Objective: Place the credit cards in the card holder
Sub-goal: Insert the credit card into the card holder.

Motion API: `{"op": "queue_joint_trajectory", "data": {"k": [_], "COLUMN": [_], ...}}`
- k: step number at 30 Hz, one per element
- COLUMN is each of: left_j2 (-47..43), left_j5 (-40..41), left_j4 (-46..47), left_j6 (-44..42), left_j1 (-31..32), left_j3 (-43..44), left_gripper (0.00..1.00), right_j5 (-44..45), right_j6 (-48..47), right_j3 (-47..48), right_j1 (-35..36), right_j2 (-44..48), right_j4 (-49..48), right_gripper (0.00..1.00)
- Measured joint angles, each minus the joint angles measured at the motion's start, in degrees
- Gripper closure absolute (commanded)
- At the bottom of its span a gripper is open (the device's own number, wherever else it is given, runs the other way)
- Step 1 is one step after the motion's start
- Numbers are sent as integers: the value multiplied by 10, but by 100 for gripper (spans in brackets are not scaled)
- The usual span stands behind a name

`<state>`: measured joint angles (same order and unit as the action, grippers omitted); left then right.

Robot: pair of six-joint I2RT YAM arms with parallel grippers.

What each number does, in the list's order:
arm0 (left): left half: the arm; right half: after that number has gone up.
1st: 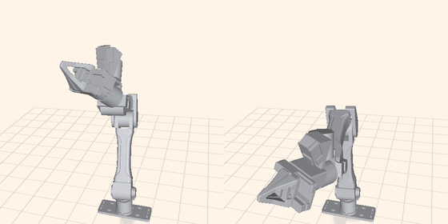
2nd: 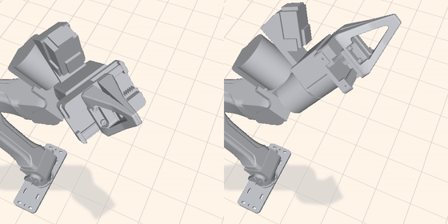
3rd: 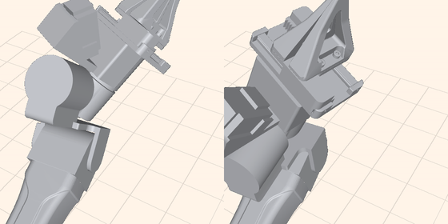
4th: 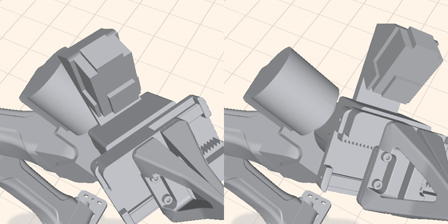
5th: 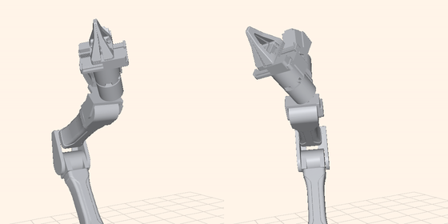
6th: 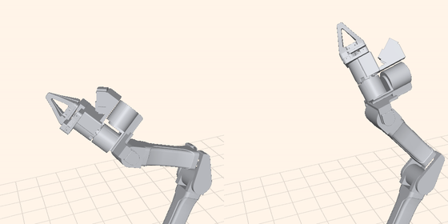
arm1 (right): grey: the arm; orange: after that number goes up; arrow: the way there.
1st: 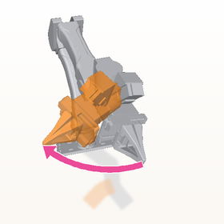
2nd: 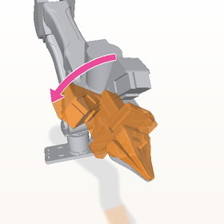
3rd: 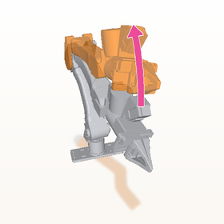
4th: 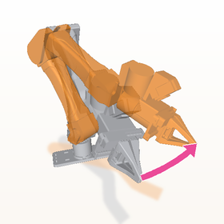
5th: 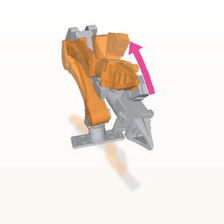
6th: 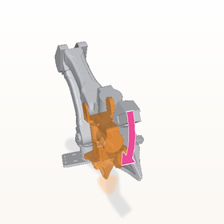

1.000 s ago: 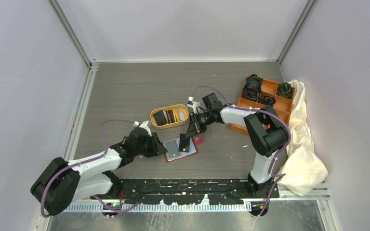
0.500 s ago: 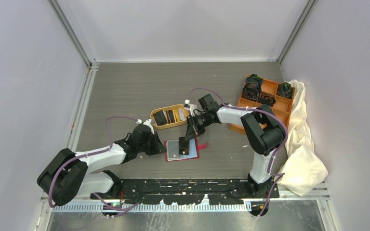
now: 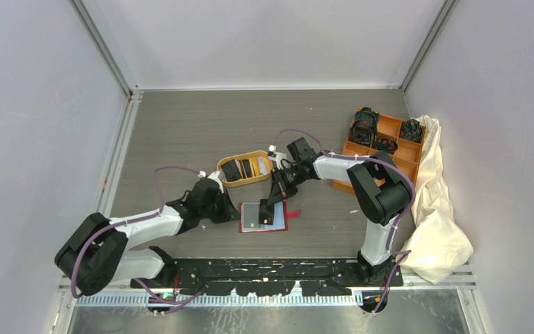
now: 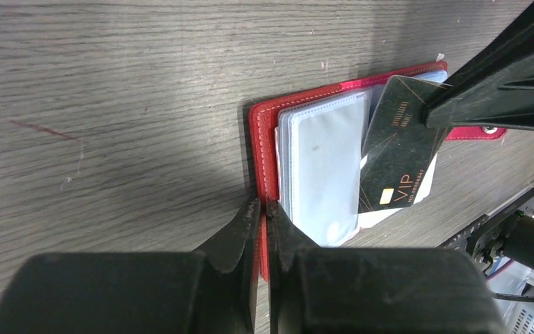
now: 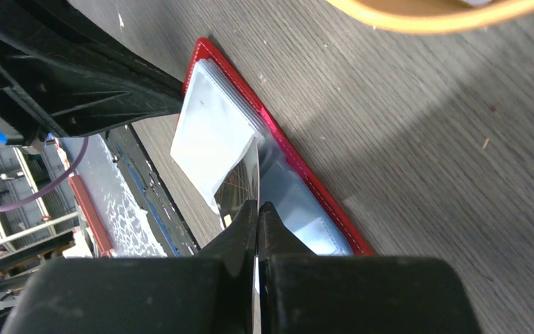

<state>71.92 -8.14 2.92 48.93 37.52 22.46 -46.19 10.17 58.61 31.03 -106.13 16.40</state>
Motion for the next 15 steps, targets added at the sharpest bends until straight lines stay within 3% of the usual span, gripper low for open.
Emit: {"op": "queue_joint_trajectory", "data": {"k": [11, 15], "left_j2": [-112, -118], "left_j5": [0, -7], "left_j4": [-10, -10], "left_j6": [-12, -14], "left_j1": [0, 0], "left_j3": [-22, -26], "left_gripper": [67, 64], "right_j5": [19, 22], "right_j6": [81, 97], "right_j3": [-49, -56], "right_j1": [0, 0], "right_j2": [14, 17], "right_j4": [-60, -72], "right_gripper": [99, 99]}}
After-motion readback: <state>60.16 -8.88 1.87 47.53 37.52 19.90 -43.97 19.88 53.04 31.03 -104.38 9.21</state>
